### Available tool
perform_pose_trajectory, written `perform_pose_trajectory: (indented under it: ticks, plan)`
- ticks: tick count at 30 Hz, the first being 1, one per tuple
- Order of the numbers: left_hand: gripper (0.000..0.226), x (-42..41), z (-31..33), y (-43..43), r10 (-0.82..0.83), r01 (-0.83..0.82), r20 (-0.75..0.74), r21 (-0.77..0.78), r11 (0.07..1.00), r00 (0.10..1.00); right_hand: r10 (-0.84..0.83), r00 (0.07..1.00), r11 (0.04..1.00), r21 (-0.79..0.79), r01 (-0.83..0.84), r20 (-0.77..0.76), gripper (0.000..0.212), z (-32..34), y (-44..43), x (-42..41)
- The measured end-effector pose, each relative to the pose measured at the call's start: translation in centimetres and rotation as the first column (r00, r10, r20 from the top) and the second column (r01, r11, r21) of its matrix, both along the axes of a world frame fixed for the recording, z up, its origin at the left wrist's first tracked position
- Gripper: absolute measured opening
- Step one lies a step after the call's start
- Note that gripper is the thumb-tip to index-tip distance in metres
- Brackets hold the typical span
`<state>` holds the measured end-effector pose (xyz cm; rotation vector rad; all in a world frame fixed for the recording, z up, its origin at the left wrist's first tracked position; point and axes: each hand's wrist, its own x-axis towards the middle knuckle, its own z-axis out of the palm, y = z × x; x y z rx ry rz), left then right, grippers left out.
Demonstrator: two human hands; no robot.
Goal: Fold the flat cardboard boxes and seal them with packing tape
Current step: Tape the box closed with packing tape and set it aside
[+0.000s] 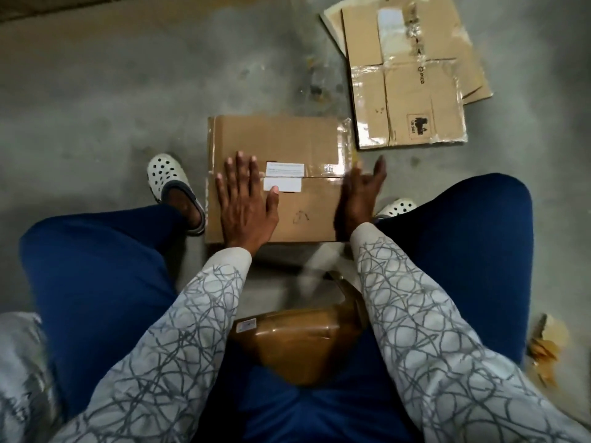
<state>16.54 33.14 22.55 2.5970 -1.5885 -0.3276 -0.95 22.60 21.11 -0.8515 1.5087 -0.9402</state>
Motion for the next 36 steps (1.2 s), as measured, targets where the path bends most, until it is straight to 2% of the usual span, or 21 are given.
perform_pose_trajectory:
  ticks: [1, 2, 3, 6, 8, 9, 11, 13, 15, 16, 18, 20, 21, 23, 24, 26, 29, 31, 32, 33, 36]
  plan:
    - [0.071, -0.9, -0.1, -0.4, -0.040, 0.040, -0.011, -0.013, 0.999, 0.999, -0.207, 0.973, 0.973, 0.120, 0.195, 0.100, 0.051, -0.2, -0.7, -0.8]
    - [0.070, -1.9, -0.3, -0.7, -0.102, 0.102, -0.017, -0.026, 0.994, 0.995, -0.322, 0.941, 0.936, 0.183, 0.300, 0.106, 0.045, -0.5, -1.3, -1.7]
    - [0.071, -2.9, -0.3, -0.9, -0.162, 0.161, -0.023, -0.033, 0.986, 0.986, -0.360, 0.930, 0.919, 0.201, 0.338, 0.081, 0.039, -0.8, -1.7, -2.6]
    - [0.073, -5.3, -0.1, -0.9, -0.272, 0.270, -0.054, -0.031, 0.962, 0.961, -0.186, 0.961, 0.957, 0.183, 0.224, -0.204, 0.032, -4.2, -2.7, -5.0]
    - [0.076, -6.6, -0.2, -1.4, -0.337, 0.338, -0.055, 0.009, 0.941, 0.940, -0.008, 0.921, 0.967, 0.233, 0.107, -0.389, 0.033, -7.0, -3.8, -6.4]
    - [0.078, -7.1, -0.3, -2.0, -0.382, 0.383, -0.035, 0.031, 0.923, 0.923, 0.098, 0.890, 0.957, 0.289, 0.039, -0.445, 0.035, -8.3, -4.6, -6.8]
    - [0.078, -7.7, -0.3, -3.0, -0.469, 0.468, 0.006, 0.053, 0.882, 0.883, 0.282, 0.840, 0.925, 0.364, -0.109, -0.464, 0.044, -11.1, -5.8, -7.7]
    - [0.078, -7.6, -0.3, -3.9, -0.497, 0.495, 0.020, 0.067, 0.867, 0.868, 0.504, 0.714, 0.850, 0.427, -0.309, -0.485, 0.058, -15.5, -7.0, -8.2]
    - [0.080, -7.1, -0.4, -4.4, -0.477, 0.474, 0.021, 0.087, 0.876, 0.879, 0.727, 0.492, 0.687, 0.486, -0.541, -0.480, 0.071, -20.3, -7.8, -8.5]
    - [0.080, -6.9, -0.4, -4.4, -0.465, 0.461, 0.028, 0.093, 0.883, 0.885, 0.788, 0.383, 0.609, 0.517, -0.601, -0.483, 0.074, -22.5, -8.0, -8.8]
    - [0.080, -6.7, -0.6, -4.7, -0.452, 0.446, 0.040, 0.105, 0.889, 0.891, 0.860, 0.217, 0.479, 0.584, -0.655, -0.463, 0.074, -25.0, -8.6, -8.8]
    - [0.080, -6.6, -0.9, -4.9, -0.446, 0.442, 0.025, 0.087, 0.893, 0.895, 0.874, 0.055, 0.371, 0.589, -0.717, -0.484, 0.075, -24.6, -8.9, -8.4]
    - [0.079, -6.6, -0.8, -5.0, -0.444, 0.442, 0.012, 0.072, 0.894, 0.896, 0.870, 0.035, 0.371, 0.606, -0.704, -0.491, 0.069, -24.3, -8.9, -8.6]
    - [0.079, -6.6, -0.8, -5.0, -0.444, 0.443, -0.001, 0.067, 0.894, 0.896, 0.829, 0.075, 0.446, 0.575, -0.686, -0.554, 0.068, -23.3, -9.1, -8.9]
    - [0.079, -6.7, -0.7, -4.9, -0.445, 0.443, 0.002, 0.075, 0.893, 0.896, 0.809, 0.117, 0.494, 0.558, -0.667, -0.576, 0.070, -22.5, -9.0, -9.0]
    - [0.080, -6.7, -0.5, -5.0, -0.451, 0.447, 0.016, 0.095, 0.889, 0.893, 0.755, 0.239, 0.609, 0.517, -0.602, -0.610, 0.054, -20.9, -8.8, -9.2]
    - [0.082, -6.7, -0.1, -4.8, -0.472, 0.468, 0.028, 0.090, 0.879, 0.881, 0.571, 0.566, 0.821, 0.408, -0.400, -0.594, 0.033, -17.0, -8.4, -8.9]
    - [0.080, -6.7, -0.2, -4.6, -0.476, 0.475, 0.021, 0.051, 0.879, 0.879, 0.325, 0.835, 0.936, 0.274, -0.219, -0.444, 0.024, -13.5, -8.3, -8.1]
    - [0.079, -6.7, -0.3, -4.5, -0.472, 0.471, 0.011, 0.027, 0.882, 0.882, 0.196, 0.924, 0.970, 0.200, -0.136, -0.328, 0.021, -11.0, -8.2, -7.7]
    - [0.078, -6.6, -0.4, -4.3, -0.472, 0.472, -0.009, -0.001, 0.882, 0.882, 0.103, 0.964, 0.989, 0.127, -0.073, -0.245, 0.021, -8.8, -8.1, -7.4]
    - [0.079, -6.0, -0.1, -3.9, -0.449, 0.446, -0.073, -0.045, 0.894, 0.891, -0.032, 0.981, 0.999, -0.004, 0.031, -0.191, 0.031, -1.9, -7.4, -6.7]
